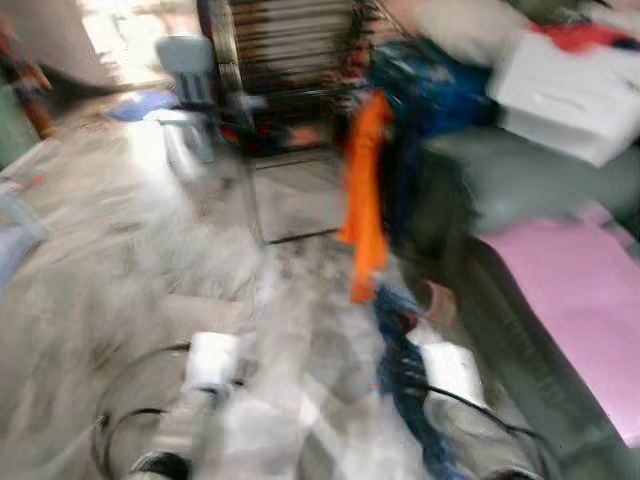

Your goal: Hang hanger

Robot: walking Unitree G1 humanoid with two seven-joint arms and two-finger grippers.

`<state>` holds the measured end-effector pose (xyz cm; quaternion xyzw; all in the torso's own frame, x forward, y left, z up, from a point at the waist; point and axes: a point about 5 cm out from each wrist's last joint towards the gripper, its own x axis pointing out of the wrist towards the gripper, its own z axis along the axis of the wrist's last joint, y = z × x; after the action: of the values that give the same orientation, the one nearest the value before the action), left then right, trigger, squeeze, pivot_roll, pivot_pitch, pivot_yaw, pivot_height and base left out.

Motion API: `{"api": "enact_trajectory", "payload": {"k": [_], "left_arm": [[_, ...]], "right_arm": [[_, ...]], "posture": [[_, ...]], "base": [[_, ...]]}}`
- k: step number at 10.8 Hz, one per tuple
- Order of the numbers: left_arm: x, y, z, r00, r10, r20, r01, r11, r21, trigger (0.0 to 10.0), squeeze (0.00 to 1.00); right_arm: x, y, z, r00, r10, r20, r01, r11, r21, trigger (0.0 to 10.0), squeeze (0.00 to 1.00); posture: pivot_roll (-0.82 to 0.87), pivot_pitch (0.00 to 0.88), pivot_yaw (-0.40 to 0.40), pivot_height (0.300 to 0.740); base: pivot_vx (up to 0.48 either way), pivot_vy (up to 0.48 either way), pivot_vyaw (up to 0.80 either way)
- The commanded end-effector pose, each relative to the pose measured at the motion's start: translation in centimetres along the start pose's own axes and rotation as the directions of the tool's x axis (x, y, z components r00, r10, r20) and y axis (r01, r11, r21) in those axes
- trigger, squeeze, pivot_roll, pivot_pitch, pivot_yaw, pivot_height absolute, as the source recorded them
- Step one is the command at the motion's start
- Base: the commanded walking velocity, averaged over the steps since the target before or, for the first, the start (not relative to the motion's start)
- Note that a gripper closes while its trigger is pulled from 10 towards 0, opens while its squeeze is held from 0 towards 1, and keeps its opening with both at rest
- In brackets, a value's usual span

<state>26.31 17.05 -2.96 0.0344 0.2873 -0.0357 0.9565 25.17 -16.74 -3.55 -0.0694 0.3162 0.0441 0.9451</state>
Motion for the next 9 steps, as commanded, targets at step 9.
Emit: {"api": "enact_trajectory", "payload": {"k": [9], "left_arm": [[0.2, 0.5, 0.8, 0.998, 0.055, 0.033, -0.053, 0.998, -0.036, 10.0, 0.0]], "right_arm": [[-0.2, 0.1, -0.1, 0.997, -0.034, 0.068, 0.032, 0.999, 0.024, 10.0, 0.0]], "posture": [[-0.11, 0.0, 0.094, 0.74]], "base": [[0.177, 0.25, 0.15]]}}
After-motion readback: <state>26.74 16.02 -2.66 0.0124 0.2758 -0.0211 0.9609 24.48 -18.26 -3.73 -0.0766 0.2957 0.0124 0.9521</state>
